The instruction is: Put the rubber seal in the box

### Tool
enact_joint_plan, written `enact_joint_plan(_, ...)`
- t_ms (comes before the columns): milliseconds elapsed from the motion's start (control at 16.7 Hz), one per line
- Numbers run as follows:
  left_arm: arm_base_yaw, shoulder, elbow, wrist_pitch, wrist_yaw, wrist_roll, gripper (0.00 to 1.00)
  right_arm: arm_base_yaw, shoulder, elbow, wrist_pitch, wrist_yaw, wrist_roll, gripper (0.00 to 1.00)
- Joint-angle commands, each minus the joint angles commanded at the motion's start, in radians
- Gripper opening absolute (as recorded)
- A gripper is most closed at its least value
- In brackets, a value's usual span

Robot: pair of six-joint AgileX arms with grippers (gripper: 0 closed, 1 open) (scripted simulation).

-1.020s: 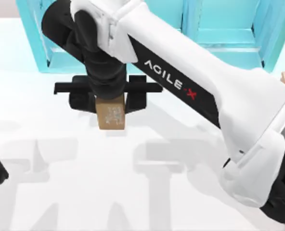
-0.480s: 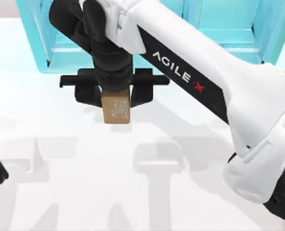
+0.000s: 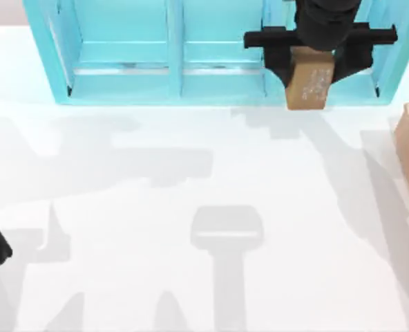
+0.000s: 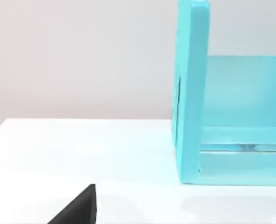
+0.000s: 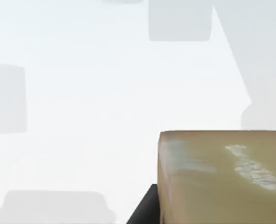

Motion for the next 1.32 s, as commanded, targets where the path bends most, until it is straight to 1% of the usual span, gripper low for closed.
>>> enact_joint_plan(420, 0.0, 0.0, 0.0, 0.0, 0.0, 0.0, 1.0, -0.499, -0.445, -0.681, 0.194, -0.082, -0.488, 0.0)
enact_joint_plan(660, 0.0, 0.0, 0.0, 0.0, 0.0, 0.0, 1.0, -0.717, -0.649, -0.932, 0.288, -0.128, -0.699, 0.0)
enact_joint_plan(840, 0.0, 0.0, 0.0, 0.0, 0.0, 0.0, 1.0, -0.791, -0.72, -1.007, 0.32, -0.146, -0.772, 0.0)
enact_joint_plan(1200, 0.0, 0.0, 0.0, 0.0, 0.0, 0.0, 1.0, -0.791, -0.72, -1.013, 0.323, -0.145, -0.773, 0.0)
enact_joint_plan(1320, 0.0, 0.0, 0.0, 0.0, 0.0, 0.0, 1.0, -0.789, -0.71, -1.049, 0.36, -0.146, -0.769, 0.0)
